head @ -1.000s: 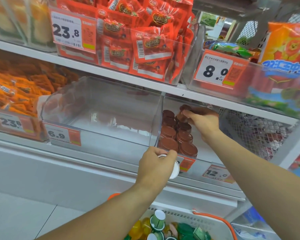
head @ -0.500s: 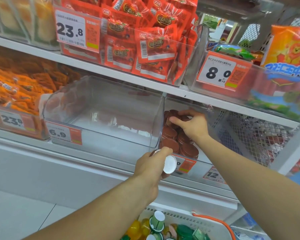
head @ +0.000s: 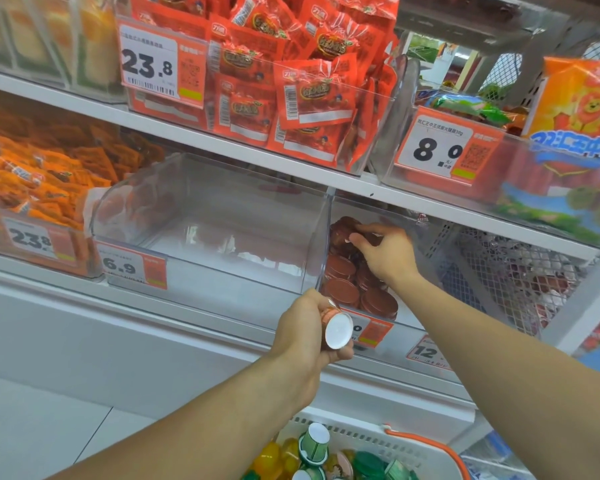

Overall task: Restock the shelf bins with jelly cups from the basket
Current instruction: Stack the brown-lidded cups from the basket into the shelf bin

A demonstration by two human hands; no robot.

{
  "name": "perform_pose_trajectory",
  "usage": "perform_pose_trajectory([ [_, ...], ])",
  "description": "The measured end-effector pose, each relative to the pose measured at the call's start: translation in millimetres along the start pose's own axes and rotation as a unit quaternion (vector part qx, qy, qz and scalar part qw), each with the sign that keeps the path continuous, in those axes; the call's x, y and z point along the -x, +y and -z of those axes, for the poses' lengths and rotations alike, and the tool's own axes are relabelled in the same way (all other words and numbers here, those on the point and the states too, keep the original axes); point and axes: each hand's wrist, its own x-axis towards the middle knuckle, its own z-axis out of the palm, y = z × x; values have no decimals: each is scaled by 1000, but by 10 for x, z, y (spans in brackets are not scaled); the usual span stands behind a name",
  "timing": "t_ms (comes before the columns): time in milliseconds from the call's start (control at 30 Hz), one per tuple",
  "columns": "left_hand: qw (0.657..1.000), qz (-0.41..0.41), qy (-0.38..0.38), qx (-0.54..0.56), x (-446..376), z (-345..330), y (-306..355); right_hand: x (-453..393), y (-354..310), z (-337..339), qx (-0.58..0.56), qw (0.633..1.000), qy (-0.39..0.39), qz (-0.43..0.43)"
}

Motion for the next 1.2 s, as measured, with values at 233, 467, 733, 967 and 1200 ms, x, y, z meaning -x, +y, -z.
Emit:
perform_pose_trajectory([
  [233,993,-72,21,-93,-81,19,-61,-24,-13,43,16,999,-24,17],
  [467,954,-214,-28,-209,-10,17,-147,137,-93,188,-33,999,16,15],
  [733,883,-367,-1,-293,4,46,-144,979,-396,785,-194,955,-222,-9],
  [967,822,-459,21,-336,32,-13,-148,1081,-457,845,-273,940,-199,-33],
  [1200,750,-368,72,-546,-8,19,-235,619,-284,568,-292,950,-68,-88],
])
